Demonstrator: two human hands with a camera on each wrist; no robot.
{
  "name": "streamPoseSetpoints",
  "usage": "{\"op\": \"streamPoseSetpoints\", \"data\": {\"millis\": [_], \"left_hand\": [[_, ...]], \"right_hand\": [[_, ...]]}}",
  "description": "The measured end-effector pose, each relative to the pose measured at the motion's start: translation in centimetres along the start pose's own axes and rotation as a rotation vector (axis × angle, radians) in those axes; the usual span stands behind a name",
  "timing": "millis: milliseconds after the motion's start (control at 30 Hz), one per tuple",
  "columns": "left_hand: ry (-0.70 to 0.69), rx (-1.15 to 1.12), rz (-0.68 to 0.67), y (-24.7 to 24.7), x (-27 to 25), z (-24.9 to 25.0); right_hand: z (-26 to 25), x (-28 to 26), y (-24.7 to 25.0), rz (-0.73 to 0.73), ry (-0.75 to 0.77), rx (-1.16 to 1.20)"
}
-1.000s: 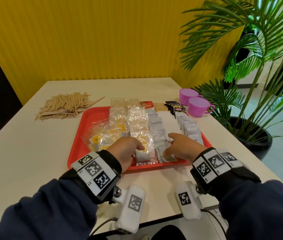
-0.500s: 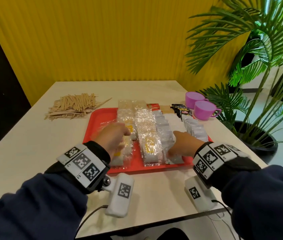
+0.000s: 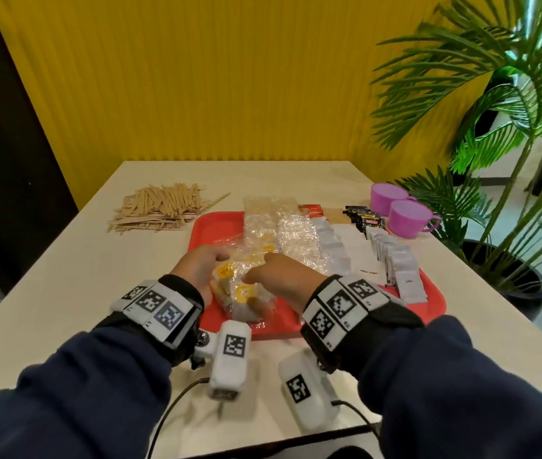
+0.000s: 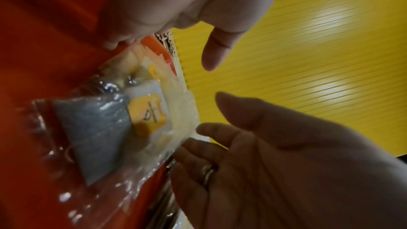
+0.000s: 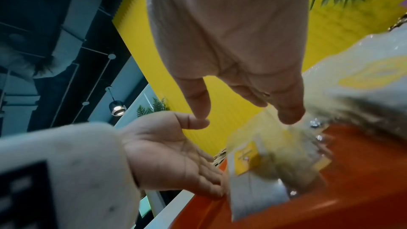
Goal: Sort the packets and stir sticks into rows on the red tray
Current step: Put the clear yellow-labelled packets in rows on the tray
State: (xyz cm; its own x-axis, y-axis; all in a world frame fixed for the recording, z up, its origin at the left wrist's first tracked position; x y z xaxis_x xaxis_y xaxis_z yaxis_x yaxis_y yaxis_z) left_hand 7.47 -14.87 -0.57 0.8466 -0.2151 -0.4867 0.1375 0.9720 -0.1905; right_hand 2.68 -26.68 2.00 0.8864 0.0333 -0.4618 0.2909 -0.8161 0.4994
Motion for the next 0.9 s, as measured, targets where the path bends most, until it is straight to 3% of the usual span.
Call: {"op": "streamPoseSetpoints", "data": {"millis": [300,400,500,767,900], "left_hand": [[0.014,-0.029,-0.028,-0.6,1.0,-0.4],[0.064,-0.093,-0.073,-0.9,1.6,-0.8],[0.068,-0.094,-0.032,-0.5,3.0,-1.0],[0.05,0.066,-0.042,-0.7,3.3,-1.3],[-0.08,0.065,-0.106,-0.7,2.6,-1.0]], "right_hand": [[-0.4,3.1,-1.5,0.002,-0.068,-0.117],[-0.2,3.4,-2.4,0.024,-0.169,-0.347],[0.3,4.0,-2.8,0.038,-0.165,-0.467],[1.0,4.8,-1.9,0.054,-0.034,-0.187],[1.2,5.2,-1.8,0.112,0.007,-0.023]]}}
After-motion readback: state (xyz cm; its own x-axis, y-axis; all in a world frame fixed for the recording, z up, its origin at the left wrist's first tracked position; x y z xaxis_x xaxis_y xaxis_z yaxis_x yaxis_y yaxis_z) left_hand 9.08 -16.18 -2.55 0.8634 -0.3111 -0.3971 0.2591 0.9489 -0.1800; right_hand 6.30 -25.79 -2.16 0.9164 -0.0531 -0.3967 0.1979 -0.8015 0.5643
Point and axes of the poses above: each hand's wrist, its own x-axis towards the middle knuckle, its own y-axis out of the back of the hand, z = x × y, the point moved 3 cm from there along x, towards the middle knuckle, and after that the axes turned 8 degrees about -z, right-handed, at the moved point
